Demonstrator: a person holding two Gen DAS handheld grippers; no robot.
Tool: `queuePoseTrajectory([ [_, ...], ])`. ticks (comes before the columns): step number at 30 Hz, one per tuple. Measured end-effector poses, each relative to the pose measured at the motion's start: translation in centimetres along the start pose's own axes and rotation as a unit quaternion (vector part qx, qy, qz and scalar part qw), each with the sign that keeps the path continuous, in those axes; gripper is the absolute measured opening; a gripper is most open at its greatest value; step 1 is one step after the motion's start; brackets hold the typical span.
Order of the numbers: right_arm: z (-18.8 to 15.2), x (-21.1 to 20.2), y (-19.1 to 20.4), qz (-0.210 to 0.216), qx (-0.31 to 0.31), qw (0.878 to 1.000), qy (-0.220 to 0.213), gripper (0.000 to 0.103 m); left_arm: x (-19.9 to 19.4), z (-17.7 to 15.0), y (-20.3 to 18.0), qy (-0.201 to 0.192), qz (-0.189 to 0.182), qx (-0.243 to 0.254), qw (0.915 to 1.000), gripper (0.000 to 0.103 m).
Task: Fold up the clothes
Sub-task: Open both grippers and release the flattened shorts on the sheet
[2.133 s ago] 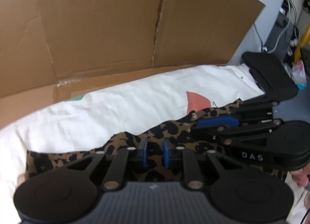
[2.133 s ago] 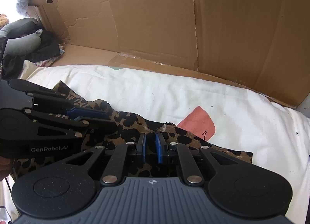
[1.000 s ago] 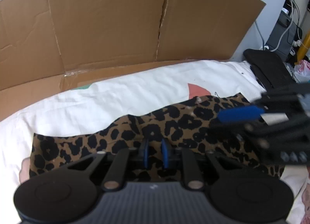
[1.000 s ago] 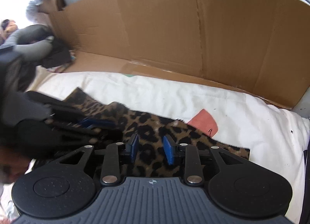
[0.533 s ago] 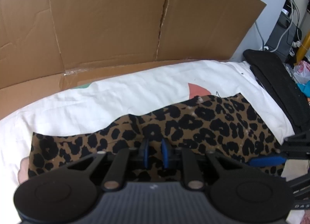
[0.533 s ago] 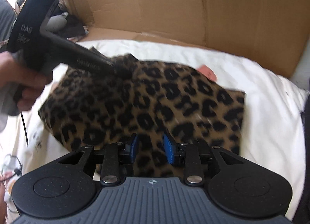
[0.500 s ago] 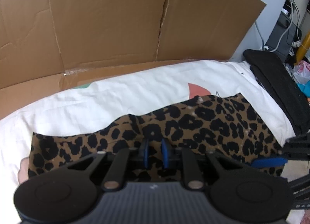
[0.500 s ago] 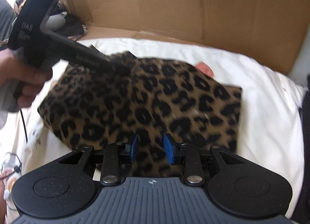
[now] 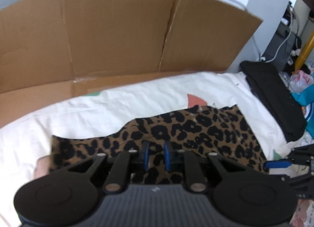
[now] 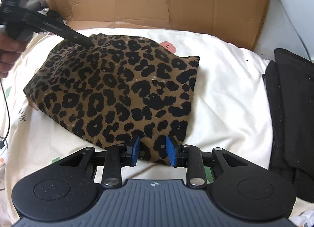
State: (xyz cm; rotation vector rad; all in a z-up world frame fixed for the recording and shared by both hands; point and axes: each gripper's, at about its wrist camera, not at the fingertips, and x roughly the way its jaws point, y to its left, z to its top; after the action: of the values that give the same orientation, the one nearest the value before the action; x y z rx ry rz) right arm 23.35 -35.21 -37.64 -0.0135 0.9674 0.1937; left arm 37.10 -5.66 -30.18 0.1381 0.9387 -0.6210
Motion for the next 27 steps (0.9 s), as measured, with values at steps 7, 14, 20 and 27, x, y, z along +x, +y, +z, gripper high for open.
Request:
queuePoseTrajectory([
  [7, -0.2, -1.7, 0.6, 0.009, 0.030, 0.999, -0.020, 0.036, -2.6, -3.5, -2.7, 0.023, -0.041, 0.006, 0.9988, 0.017],
  [14, -0.6, -1.6, 1.6, 0.021, 0.031, 0.999, -0.016, 0.036, -1.3, -7.8, -5.0, 0.067, -0.038, 0.035, 0.9964, 0.016],
  [20, -0.8, -1.4, 1.6, 0.022, 0.034, 0.999, -0.011, 0.036, -1.4, -9.2, -3.1, 0.085, -0.013, 0.022, 0.9961, 0.012],
  [27, -1.6, -1.5, 0.6, 0.029, 0.085, 0.996, -0.002, 0.036, -2.3, -10.3, -1.2, 0.092, 0.026, 0.018, 0.9952, 0.012],
])
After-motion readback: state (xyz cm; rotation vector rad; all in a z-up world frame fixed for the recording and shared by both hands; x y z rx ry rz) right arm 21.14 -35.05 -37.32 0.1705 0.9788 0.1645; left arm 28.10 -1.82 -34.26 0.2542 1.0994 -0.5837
